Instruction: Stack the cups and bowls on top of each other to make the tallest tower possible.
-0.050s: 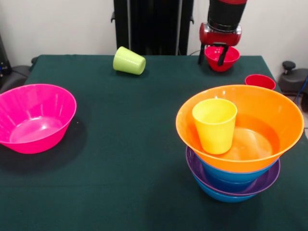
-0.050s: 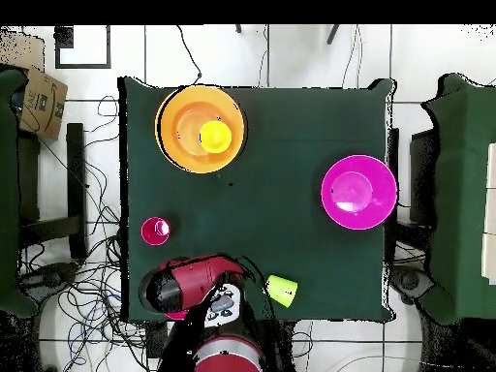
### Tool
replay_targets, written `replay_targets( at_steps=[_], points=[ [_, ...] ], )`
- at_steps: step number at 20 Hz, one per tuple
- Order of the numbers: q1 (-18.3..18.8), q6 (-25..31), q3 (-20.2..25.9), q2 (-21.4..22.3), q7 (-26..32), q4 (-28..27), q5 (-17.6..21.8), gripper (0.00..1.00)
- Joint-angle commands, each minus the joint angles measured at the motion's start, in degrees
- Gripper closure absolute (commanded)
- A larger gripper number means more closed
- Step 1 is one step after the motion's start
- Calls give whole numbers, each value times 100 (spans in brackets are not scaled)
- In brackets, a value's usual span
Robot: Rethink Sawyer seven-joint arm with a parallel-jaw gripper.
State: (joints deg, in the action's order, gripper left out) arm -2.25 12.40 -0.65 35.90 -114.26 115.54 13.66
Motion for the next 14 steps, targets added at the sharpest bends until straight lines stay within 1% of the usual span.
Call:
replay_targets(
  at_steps=[1,4,7,9,11,14],
  points=[
    [128,-317,675,-150,-641,219,-73,0],
    [169,-357,706,-240,-630,176,-64,0],
    [234,-310,752,-180,-596,224,-46,0],
    [305,-178,794,-3,-562,307,-62,0],
    [439,48,880,306,-485,449,-93,0],
    [705,341,1149,758,-375,718,-190,0]
  ],
)
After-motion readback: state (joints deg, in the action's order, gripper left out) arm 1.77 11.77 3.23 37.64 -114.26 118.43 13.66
